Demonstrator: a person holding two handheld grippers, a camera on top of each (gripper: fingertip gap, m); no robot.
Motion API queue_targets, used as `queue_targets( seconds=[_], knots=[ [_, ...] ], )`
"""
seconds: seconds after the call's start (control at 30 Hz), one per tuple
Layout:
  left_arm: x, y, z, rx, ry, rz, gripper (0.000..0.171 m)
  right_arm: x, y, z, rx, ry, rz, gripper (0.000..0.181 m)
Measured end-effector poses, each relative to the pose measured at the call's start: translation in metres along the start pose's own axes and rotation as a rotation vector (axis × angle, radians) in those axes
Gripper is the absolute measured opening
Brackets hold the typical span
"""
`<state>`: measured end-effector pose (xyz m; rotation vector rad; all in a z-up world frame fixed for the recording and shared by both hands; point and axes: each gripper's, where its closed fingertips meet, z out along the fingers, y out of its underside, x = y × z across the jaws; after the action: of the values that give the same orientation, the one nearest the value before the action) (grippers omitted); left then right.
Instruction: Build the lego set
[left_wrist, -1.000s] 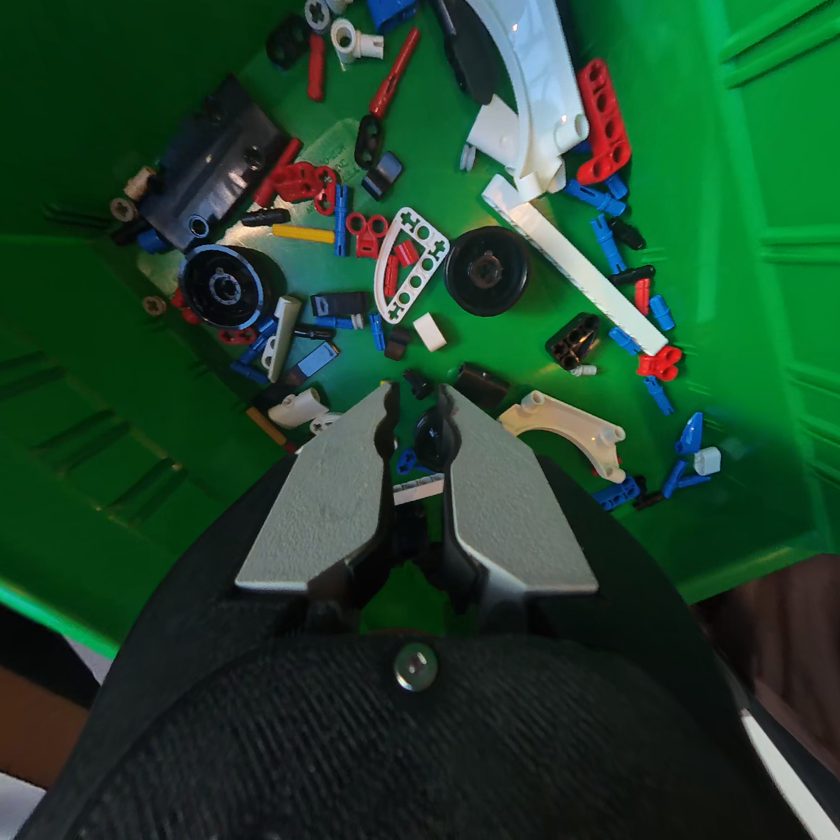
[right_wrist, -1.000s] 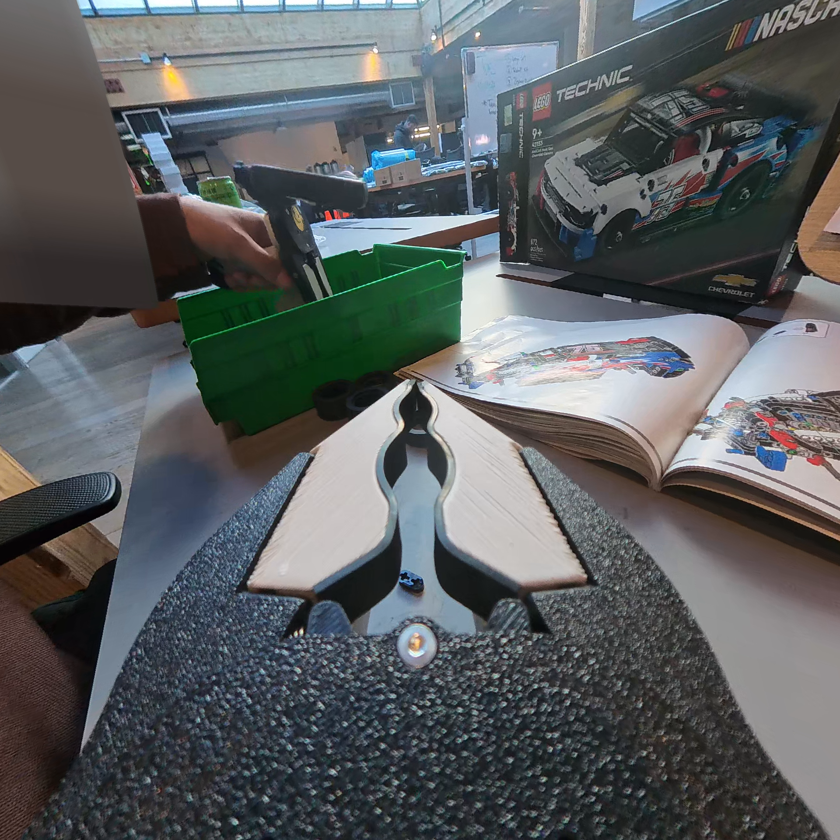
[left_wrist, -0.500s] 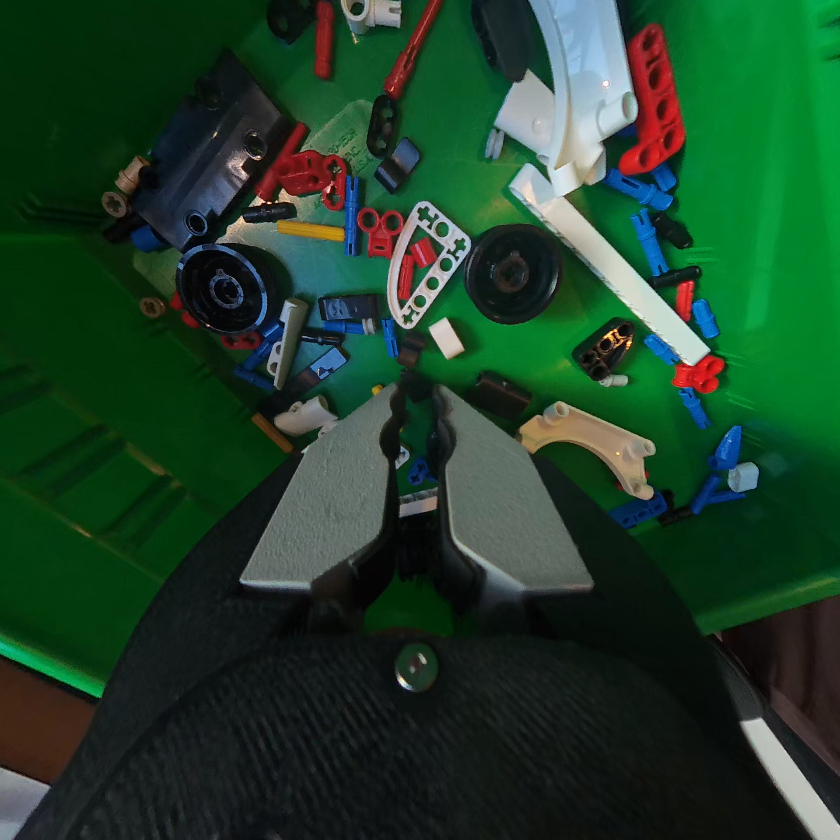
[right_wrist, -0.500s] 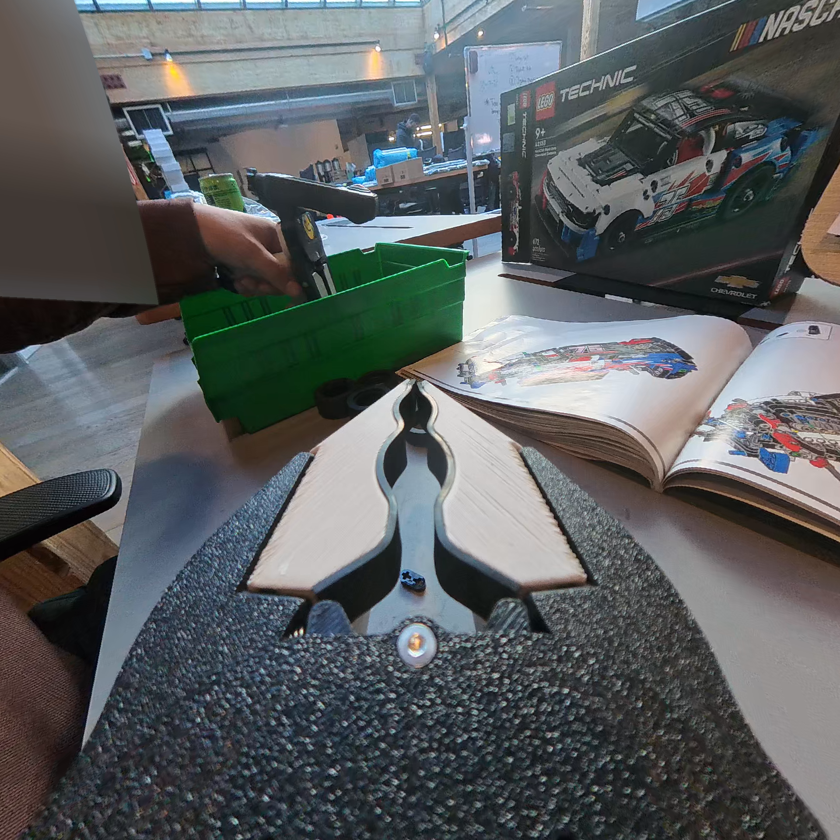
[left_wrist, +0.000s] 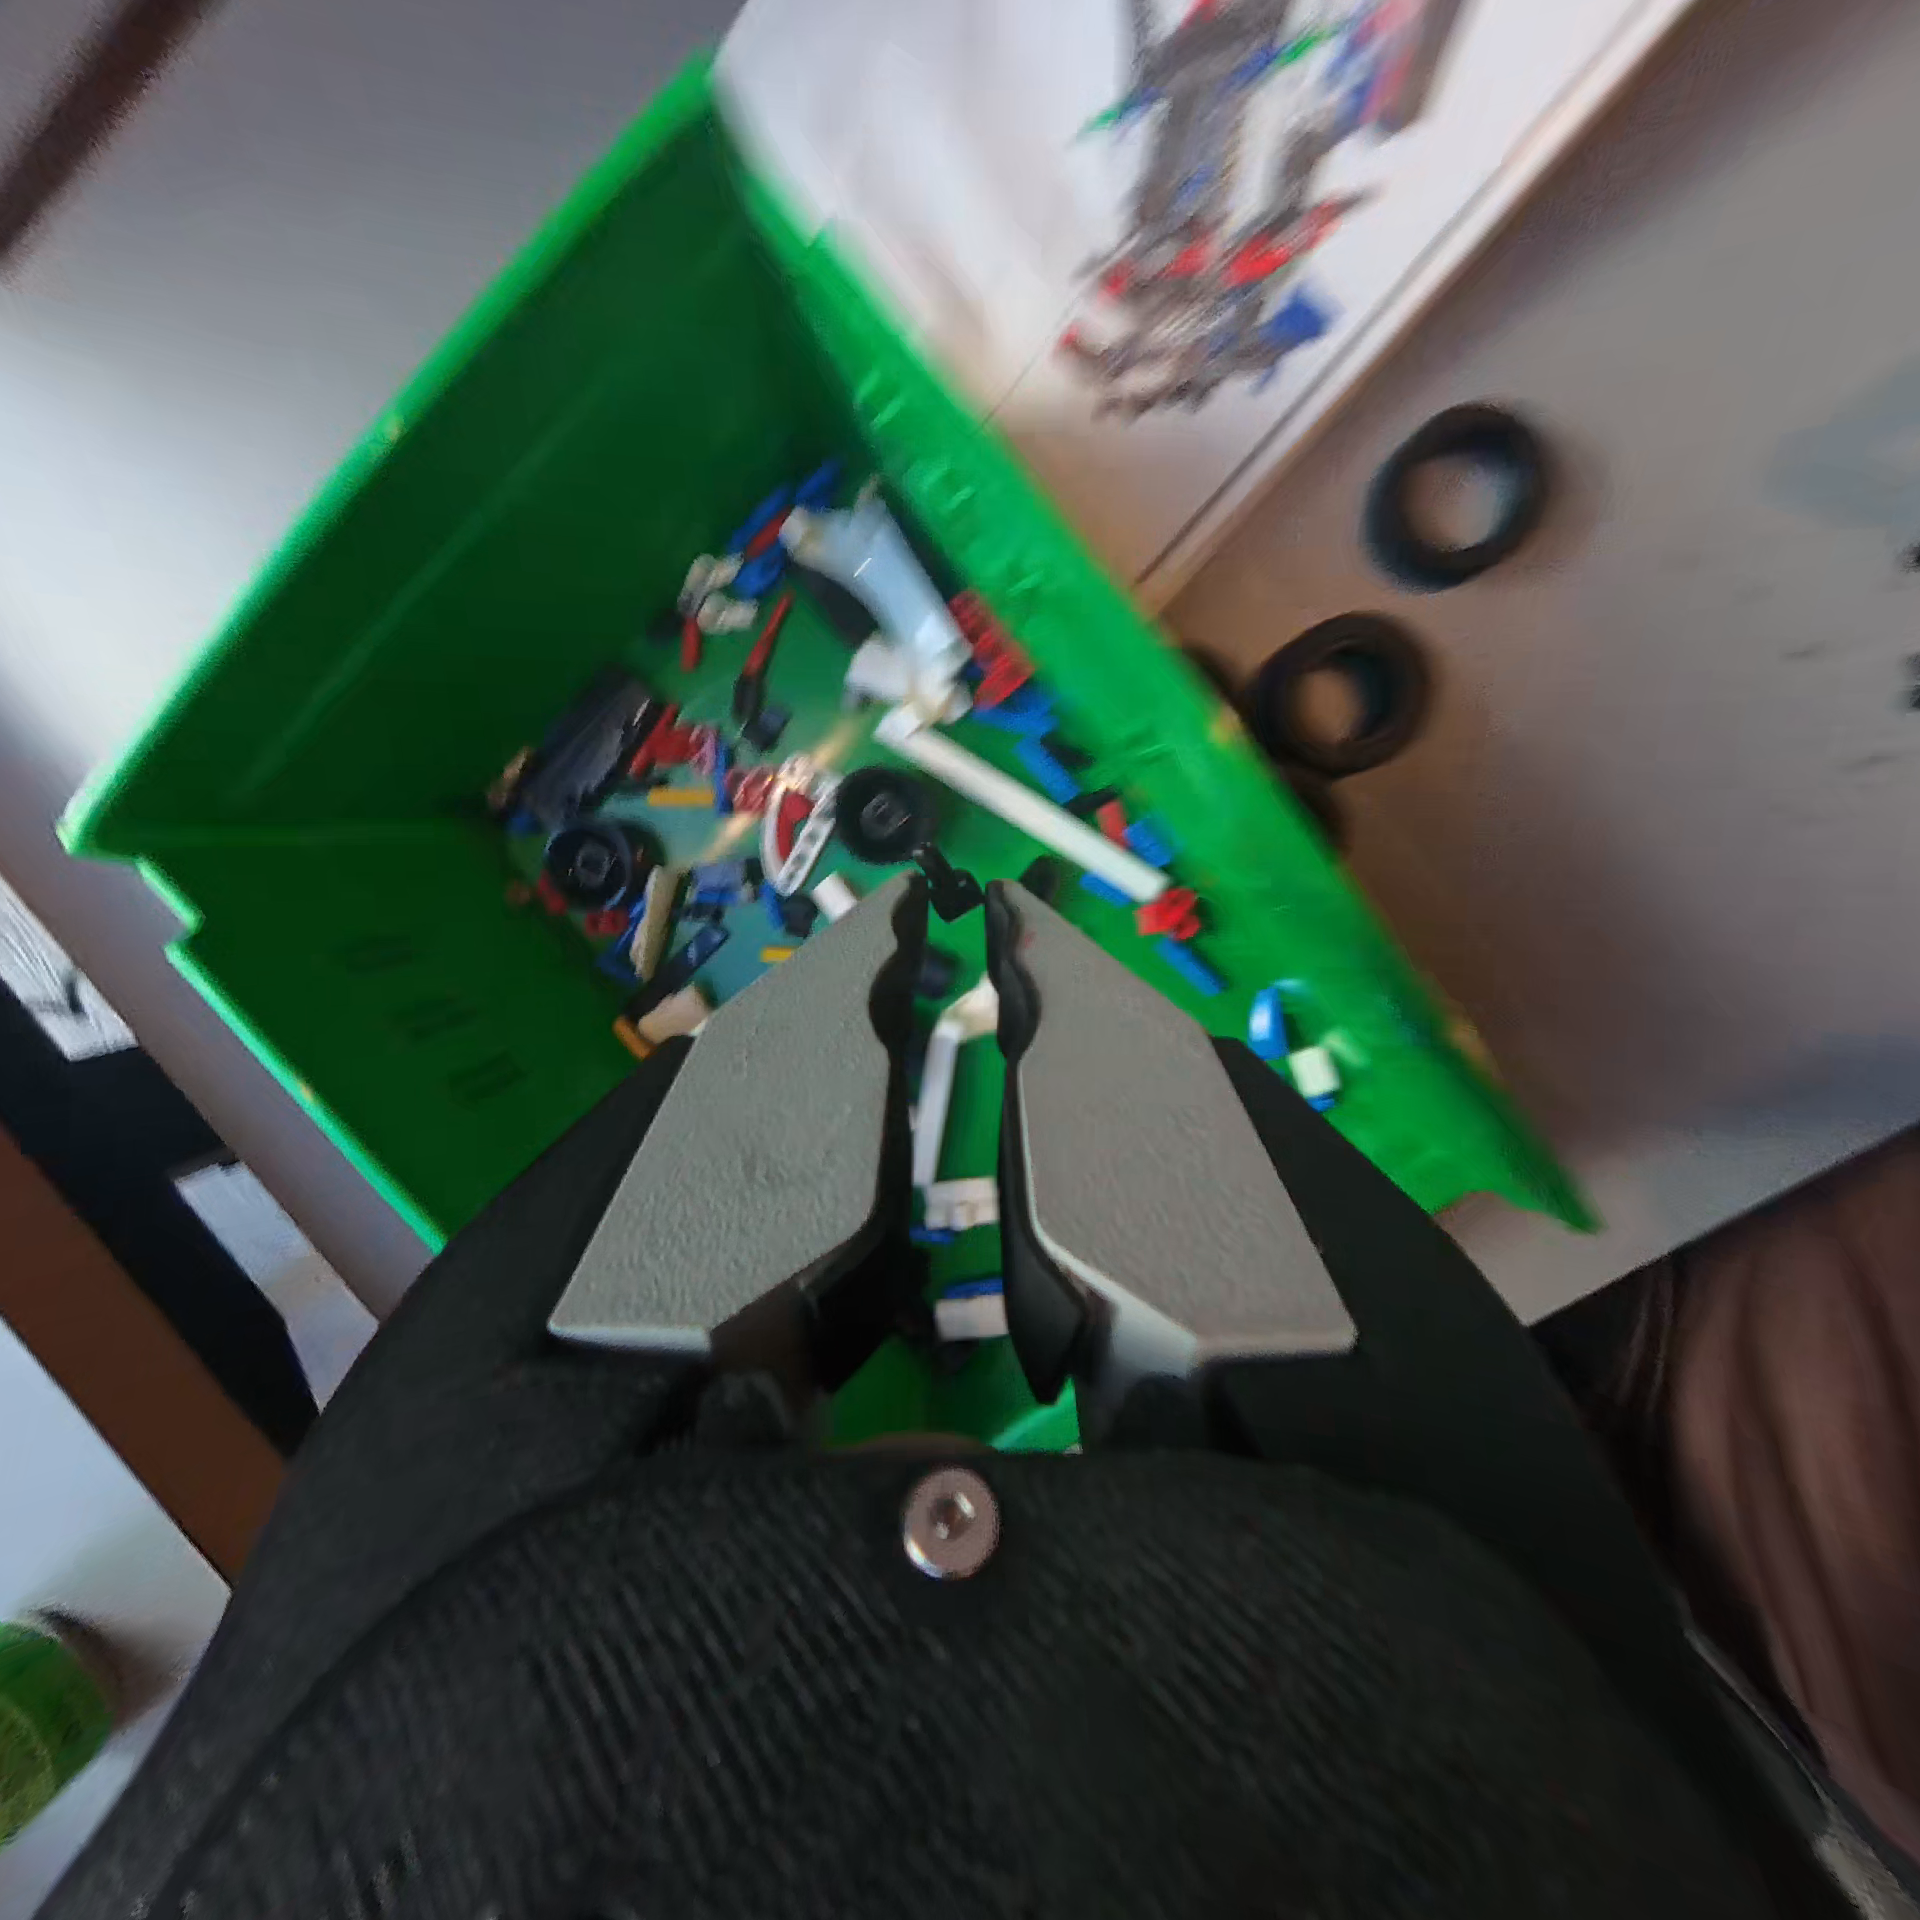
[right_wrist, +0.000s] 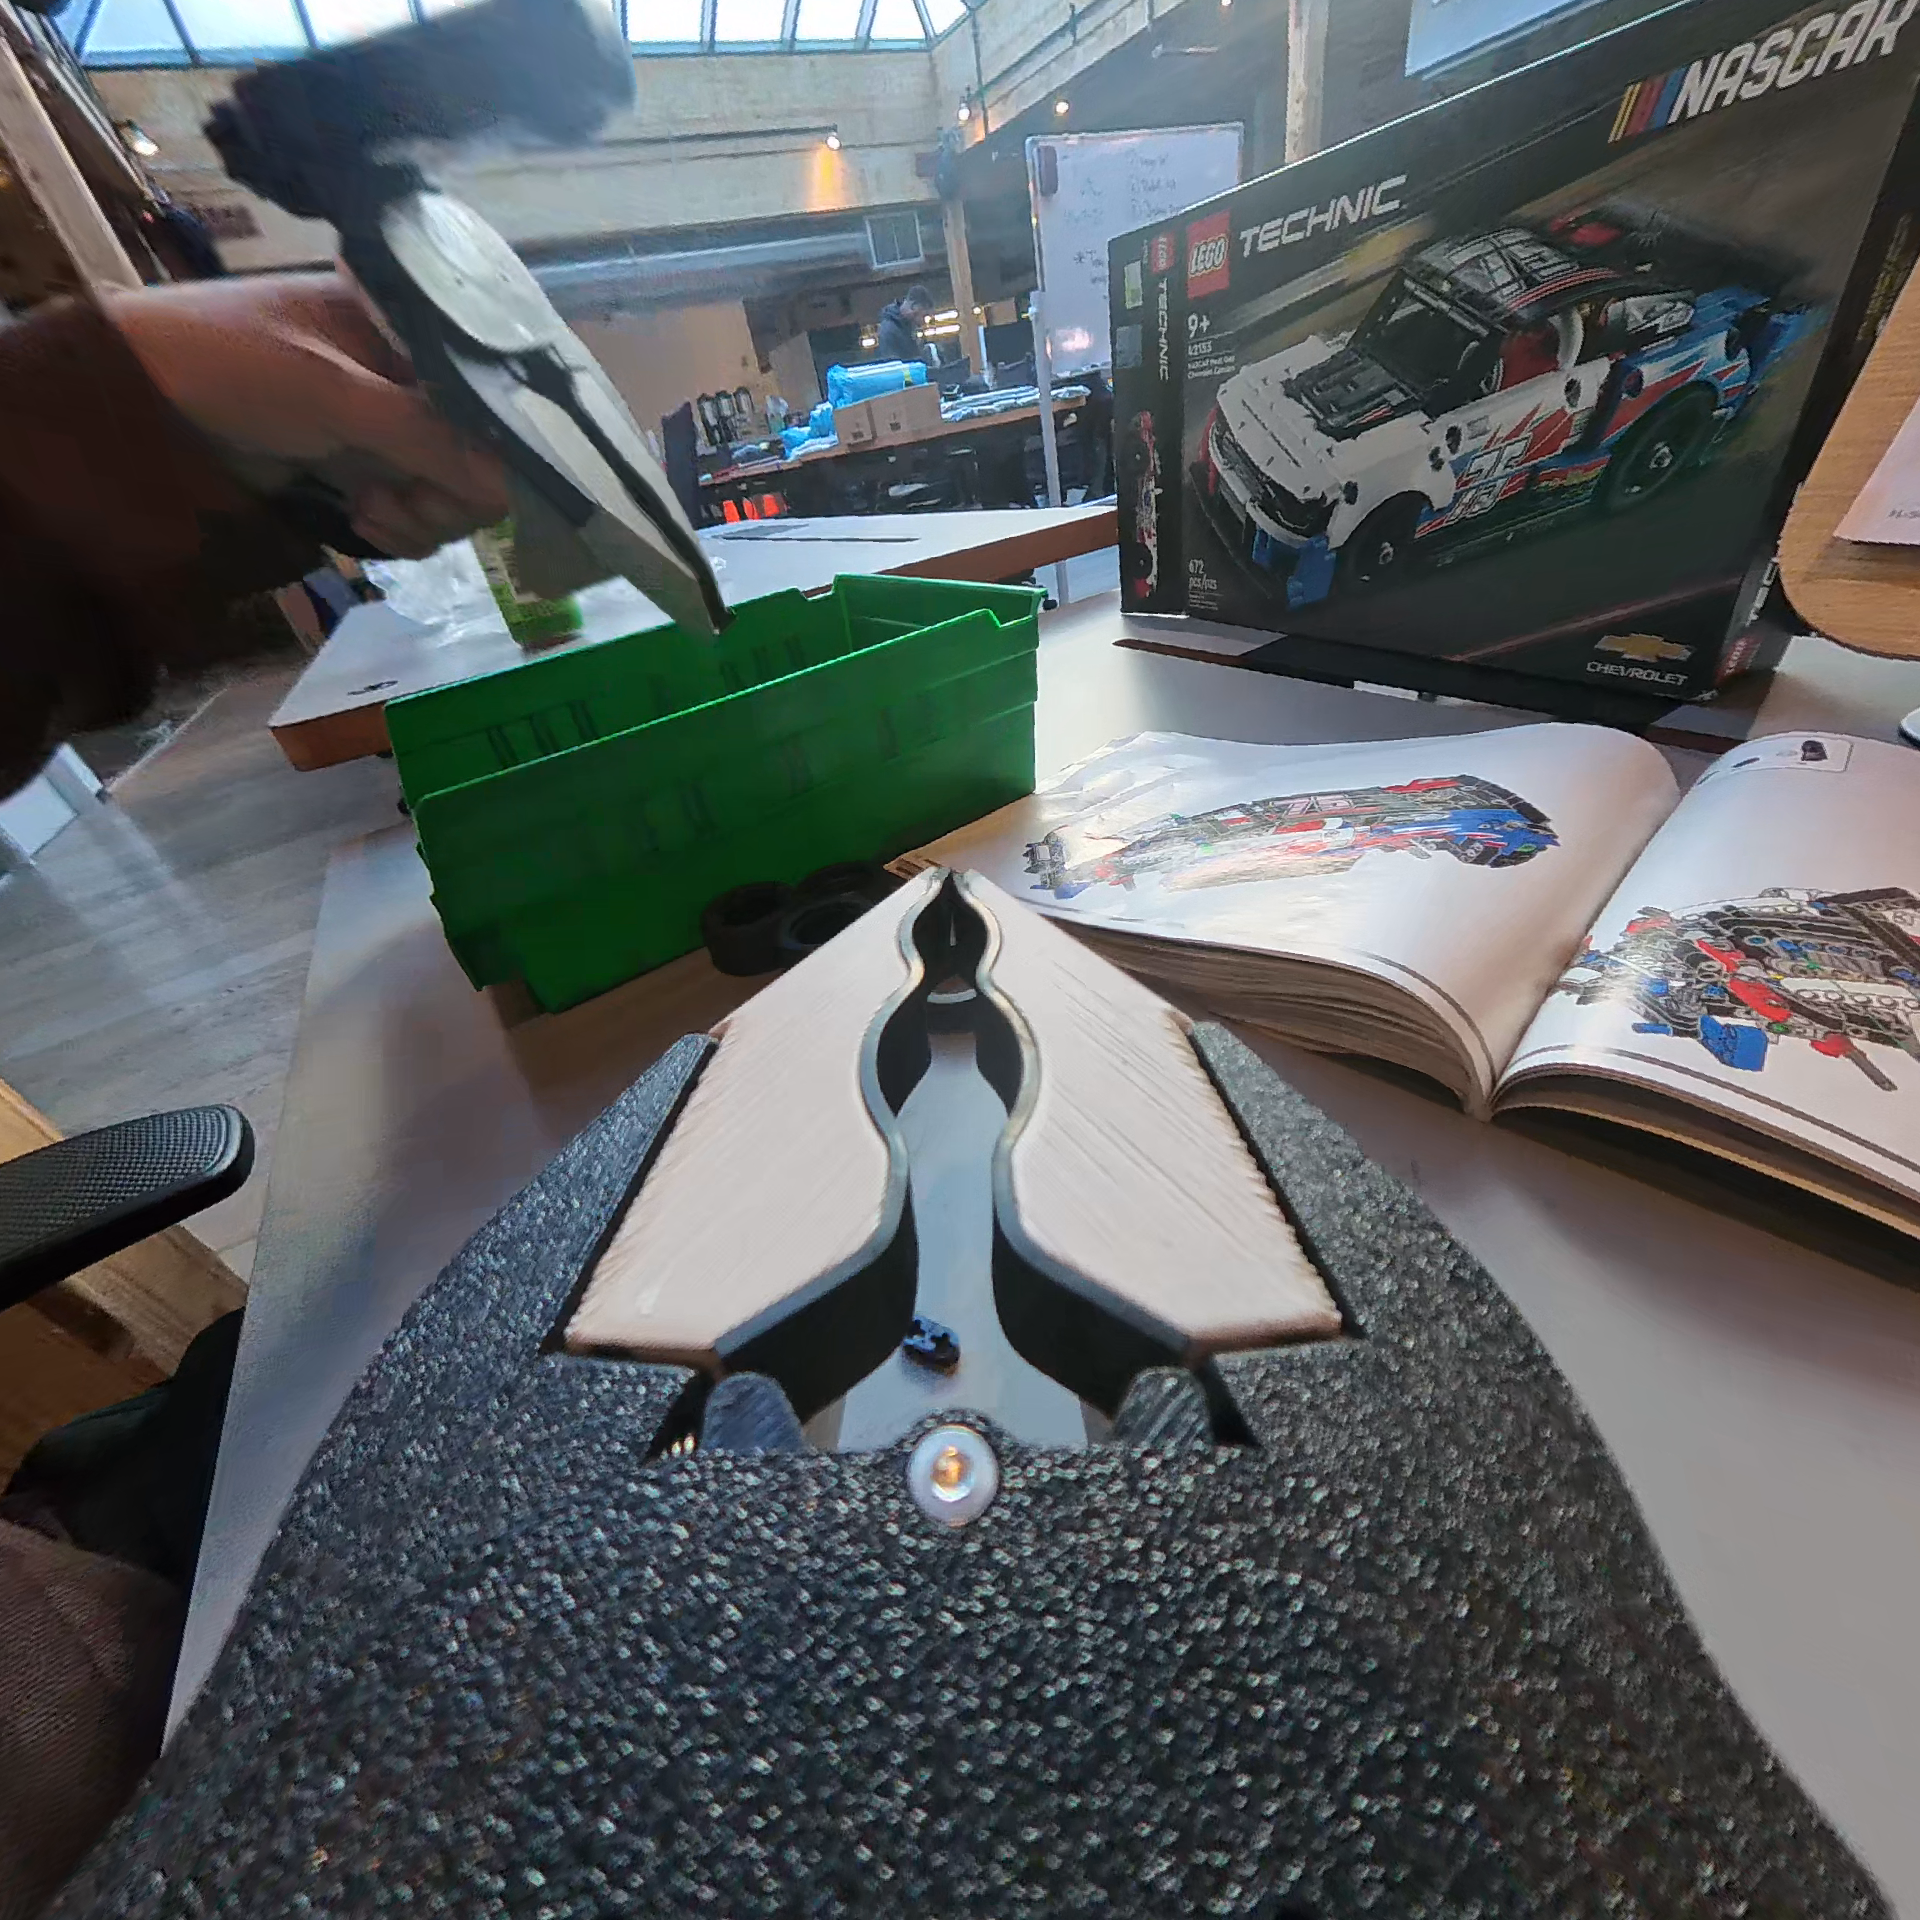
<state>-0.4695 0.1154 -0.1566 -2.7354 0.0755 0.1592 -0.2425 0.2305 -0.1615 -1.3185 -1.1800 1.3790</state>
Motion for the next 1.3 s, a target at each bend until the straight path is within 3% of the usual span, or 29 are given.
queue_targets(
  seconds=[0.1, 0.23, 0.33, 0.47, 0.53, 0.63, 0.73, 0.9, 1.0, 1.1, 1.3],
  knots=[
    [0.061, -0.032, -0.024, 0.106, 0.033, 0.135, 0.008, 0.001, -0.001, 0.000, 0.006, 0.015, -0.013, 0.000],
    [0.140, -0.050, -0.034, 0.161, 0.087, 0.323, 0.008, 0.002, -0.002, -0.001, 0.011, 0.037, -0.044, 0.000],
    [0.176, -0.051, -0.017, 0.135, 0.105, 0.399, 0.008, 0.002, -0.002, -0.002, 0.011, 0.046, -0.062, 0.000],
    [0.239, -0.029, 0.037, 0.028, 0.331, 0.458, 0.008, 0.000, -0.002, -0.002, 0.006, 0.049, -0.086, 0.000],
    [0.243, -0.016, 0.069, -0.045, 0.308, 0.482, 0.008, -0.001, -0.002, -0.002, 0.003, 0.054, -0.100, 0.000],
    [0.250, -0.006, 0.093, -0.057, 0.322, 0.532, 0.008, -0.001, -0.001, -0.004, -0.002, 0.061, -0.120, 0.000],
    [0.255, -0.008, 0.093, -0.035, 0.379, 0.478, 0.009, -0.002, -0.002, -0.004, -0.001, 0.059, -0.126, 0.000],
    [0.257, -0.005, 0.091, -0.005, 0.435, 0.434, 0.029, -0.003, 0.000, -0.002, -0.008, 0.052, -0.126, 0.000],
    [0.252, -0.016, 0.092, 0.100, 0.412, 0.392, 0.032, -0.003, 0.000, -0.002, -0.009, 0.052, -0.130, 0.000],
    [0.243, -0.037, 0.091, 0.309, 0.286, 0.296, 0.049, -0.003, 0.001, 0.000, -0.016, 0.051, -0.144, 0.000],
    [0.243, -0.043, 0.082, 0.590, 0.230, 0.151, 0.061, -0.004, 0.003, 0.002, -0.034, 0.056, -0.176, 0.000]
  ],
)
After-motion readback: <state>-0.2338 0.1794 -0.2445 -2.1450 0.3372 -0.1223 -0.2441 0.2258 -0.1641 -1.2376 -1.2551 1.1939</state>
